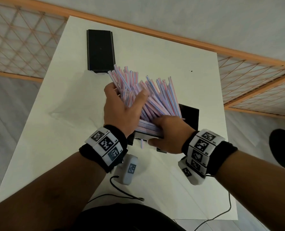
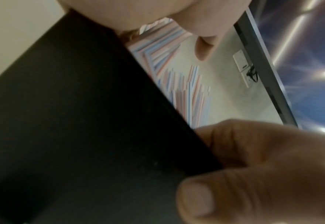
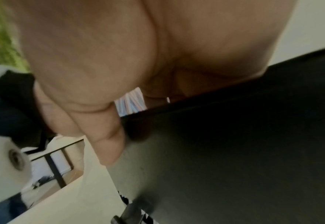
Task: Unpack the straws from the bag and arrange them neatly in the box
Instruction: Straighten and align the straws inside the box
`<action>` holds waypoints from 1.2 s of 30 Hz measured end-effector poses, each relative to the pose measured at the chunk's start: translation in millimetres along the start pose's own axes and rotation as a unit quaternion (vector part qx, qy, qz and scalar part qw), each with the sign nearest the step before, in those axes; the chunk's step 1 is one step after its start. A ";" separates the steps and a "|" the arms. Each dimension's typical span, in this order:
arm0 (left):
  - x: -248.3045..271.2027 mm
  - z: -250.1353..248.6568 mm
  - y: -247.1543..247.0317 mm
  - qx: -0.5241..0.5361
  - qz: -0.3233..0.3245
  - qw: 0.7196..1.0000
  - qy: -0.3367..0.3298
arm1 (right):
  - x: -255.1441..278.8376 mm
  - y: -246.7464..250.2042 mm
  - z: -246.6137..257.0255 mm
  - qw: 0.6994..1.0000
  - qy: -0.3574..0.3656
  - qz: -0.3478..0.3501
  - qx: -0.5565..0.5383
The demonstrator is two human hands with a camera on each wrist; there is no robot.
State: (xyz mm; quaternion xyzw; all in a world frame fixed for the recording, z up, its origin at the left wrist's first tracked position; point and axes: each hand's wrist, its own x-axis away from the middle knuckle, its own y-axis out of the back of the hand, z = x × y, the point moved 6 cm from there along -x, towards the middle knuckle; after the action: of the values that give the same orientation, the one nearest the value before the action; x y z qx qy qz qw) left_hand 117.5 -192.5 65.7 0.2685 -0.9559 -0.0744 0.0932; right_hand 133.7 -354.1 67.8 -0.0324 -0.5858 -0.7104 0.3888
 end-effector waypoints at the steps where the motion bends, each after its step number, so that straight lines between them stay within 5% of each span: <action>1: 0.4 0.3 0.2 0.002 0.001 1.000 -0.005 | -1.6 -0.5 0.7 1.000 0.002 0.001 -0.005; 13: -0.4 3.4 -0.5 0.011 0.017 0.999 -0.025 | -22.4 -13.9 -1.9 0.993 -0.085 0.081 -0.021; 21: 1.3 1.6 1.7 0.006 0.016 1.000 -0.020 | -42.5 -14.1 10.9 0.989 -0.068 0.126 -0.037; 36: -1.0 7.5 2.2 -0.092 0.014 0.996 -0.017 | -12.0 8.4 12.9 0.998 -0.032 0.037 0.029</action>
State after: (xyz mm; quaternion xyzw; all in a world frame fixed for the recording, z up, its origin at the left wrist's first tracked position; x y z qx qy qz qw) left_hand 115.6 -189.5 58.7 0.2445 -0.9500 -0.1651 0.1024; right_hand 141.7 -337.0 72.6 -0.0654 -0.6167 -0.6769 0.3965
